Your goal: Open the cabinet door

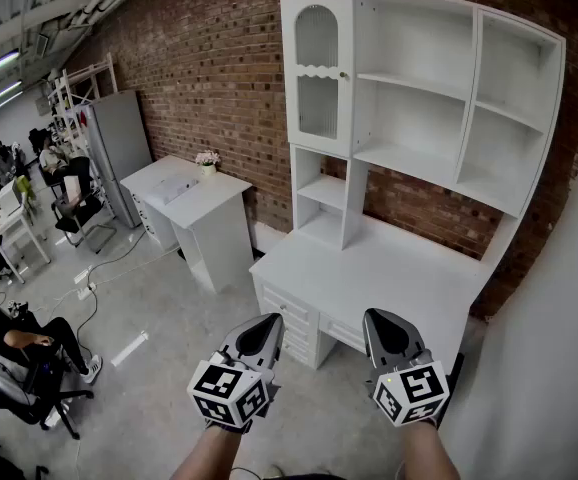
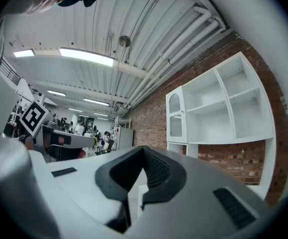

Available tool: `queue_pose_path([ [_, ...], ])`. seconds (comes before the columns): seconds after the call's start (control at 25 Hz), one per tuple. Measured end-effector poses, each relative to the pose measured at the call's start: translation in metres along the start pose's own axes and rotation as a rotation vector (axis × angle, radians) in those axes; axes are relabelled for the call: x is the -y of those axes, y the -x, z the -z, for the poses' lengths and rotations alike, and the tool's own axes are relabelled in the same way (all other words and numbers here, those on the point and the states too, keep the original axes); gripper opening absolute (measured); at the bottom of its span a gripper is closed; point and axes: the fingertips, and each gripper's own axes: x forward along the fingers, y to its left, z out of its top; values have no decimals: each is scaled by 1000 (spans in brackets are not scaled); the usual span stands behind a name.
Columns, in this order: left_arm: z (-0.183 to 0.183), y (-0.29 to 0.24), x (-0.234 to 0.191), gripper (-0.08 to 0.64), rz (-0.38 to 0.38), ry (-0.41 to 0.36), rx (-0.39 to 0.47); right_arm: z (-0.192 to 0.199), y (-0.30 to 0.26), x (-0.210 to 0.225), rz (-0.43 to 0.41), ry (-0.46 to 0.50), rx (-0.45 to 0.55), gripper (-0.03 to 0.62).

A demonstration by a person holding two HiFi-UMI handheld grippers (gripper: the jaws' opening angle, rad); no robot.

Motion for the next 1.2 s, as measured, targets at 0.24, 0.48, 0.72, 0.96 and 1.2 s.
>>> queue_pose_path([
  [0.24,-2,-1,4,5,2,13,8,-2,1,4,-2,0,7,2],
  [0.48,-5,3,4,5,-9,13,16,-2,6,6,-1,-7,6,2],
  [0.72,-9,6,-4,5,-36,11,25,-8,13,14,-2,-49,33,3],
  [0.96,-16,4,-7,4,-56,6,36,-13,20,30,12,-60,42,3],
  [1.2,-12,-3,0,5,-75,11,33,-9,26,42,0,-71,46,2],
])
